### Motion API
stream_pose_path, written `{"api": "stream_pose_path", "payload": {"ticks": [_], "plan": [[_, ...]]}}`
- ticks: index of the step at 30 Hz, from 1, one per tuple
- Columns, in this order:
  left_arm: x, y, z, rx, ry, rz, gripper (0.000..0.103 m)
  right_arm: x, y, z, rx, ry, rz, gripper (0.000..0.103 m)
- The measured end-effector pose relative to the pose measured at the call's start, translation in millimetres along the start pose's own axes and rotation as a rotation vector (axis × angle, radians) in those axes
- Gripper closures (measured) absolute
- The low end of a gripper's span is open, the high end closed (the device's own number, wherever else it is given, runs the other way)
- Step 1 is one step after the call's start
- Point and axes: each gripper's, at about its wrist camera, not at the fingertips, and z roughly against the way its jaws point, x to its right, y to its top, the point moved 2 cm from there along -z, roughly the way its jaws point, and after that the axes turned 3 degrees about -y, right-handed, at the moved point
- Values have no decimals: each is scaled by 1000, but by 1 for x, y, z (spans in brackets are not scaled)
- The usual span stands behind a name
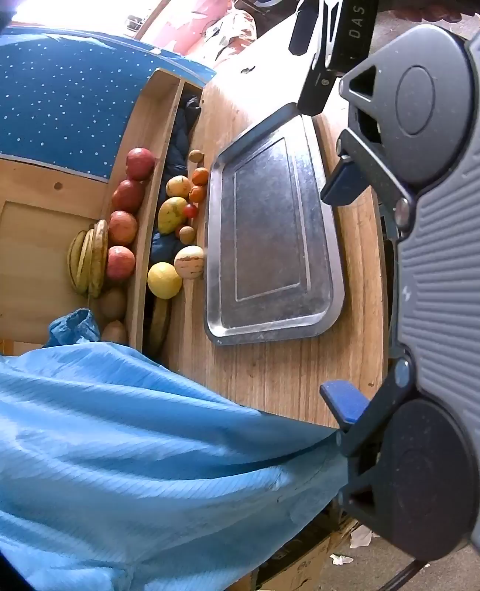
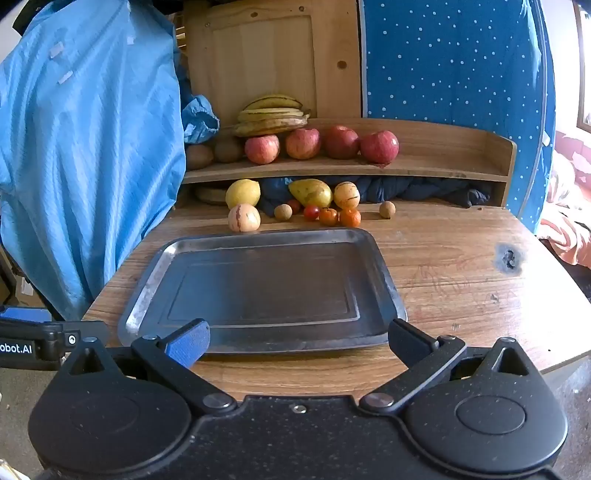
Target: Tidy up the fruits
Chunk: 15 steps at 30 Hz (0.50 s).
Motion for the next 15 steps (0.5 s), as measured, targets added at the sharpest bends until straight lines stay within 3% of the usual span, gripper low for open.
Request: {"api": "stream_pose_path", "payload": {"ticks": [15], "plan": [[2,-3,-4,-3,0,1,1,1,-1,-2,-5,3,-2,1]]}}
